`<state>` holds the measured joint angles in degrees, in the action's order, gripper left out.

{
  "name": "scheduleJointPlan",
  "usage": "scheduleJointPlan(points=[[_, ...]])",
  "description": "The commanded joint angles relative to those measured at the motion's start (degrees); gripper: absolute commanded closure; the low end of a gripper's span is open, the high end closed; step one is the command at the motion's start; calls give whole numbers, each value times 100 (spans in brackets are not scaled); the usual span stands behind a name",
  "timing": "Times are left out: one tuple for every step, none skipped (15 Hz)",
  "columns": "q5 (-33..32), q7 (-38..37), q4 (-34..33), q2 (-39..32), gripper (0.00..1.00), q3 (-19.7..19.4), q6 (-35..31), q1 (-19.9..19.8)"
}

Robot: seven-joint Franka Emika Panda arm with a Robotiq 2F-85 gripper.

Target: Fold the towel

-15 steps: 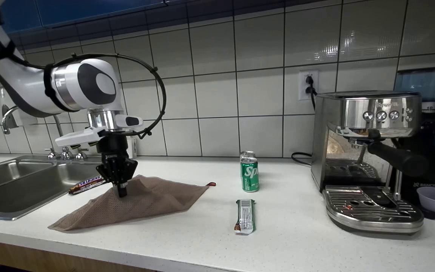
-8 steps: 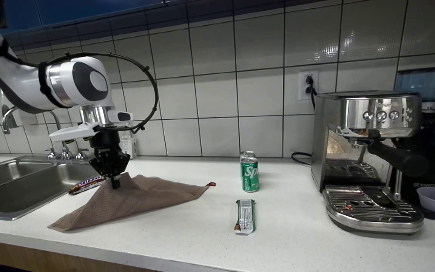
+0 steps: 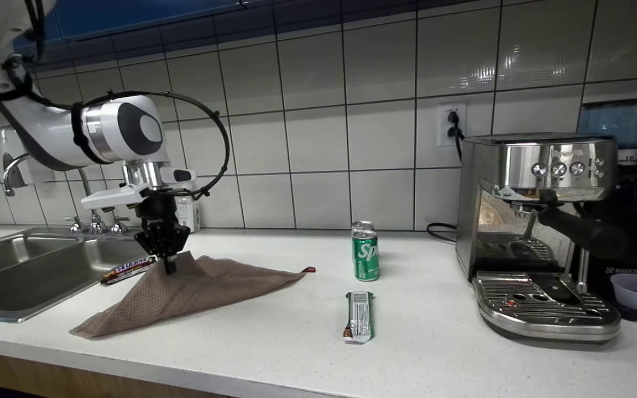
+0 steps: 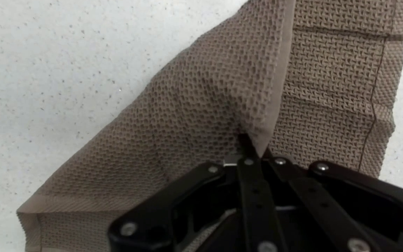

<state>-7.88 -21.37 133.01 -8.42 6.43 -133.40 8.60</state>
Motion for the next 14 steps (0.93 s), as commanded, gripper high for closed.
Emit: scheduleJointPlan(points=[[70,-205,-553,-382,99,-28,280,96],[82,-212,-657,-455,99,-40,307,107],[72,-229,-753,-522,99,-54,328,121],[57,-249,-850,-586,99,-68,346,136],[18,-294,-935,-638,99,-88,344,156],[28,-287,-1024,-684,99,-95,370,165],[8,-305,-1104,-730,99,-111,377,177],[17,-291,-1189,-783,99,-118,411,182],[17,-285,-1258,-824,99,-126,425,189],[29,-265,-1334,-870,99,-128,442,195],[26,-261,-1396,-907,99,-133,449,205],[26,-233,-1460,-944,99,-131,460,213],[12,-229,-1518,-976,99,-137,463,228],[8,-214,-1573,-1013,99,-141,468,239]])
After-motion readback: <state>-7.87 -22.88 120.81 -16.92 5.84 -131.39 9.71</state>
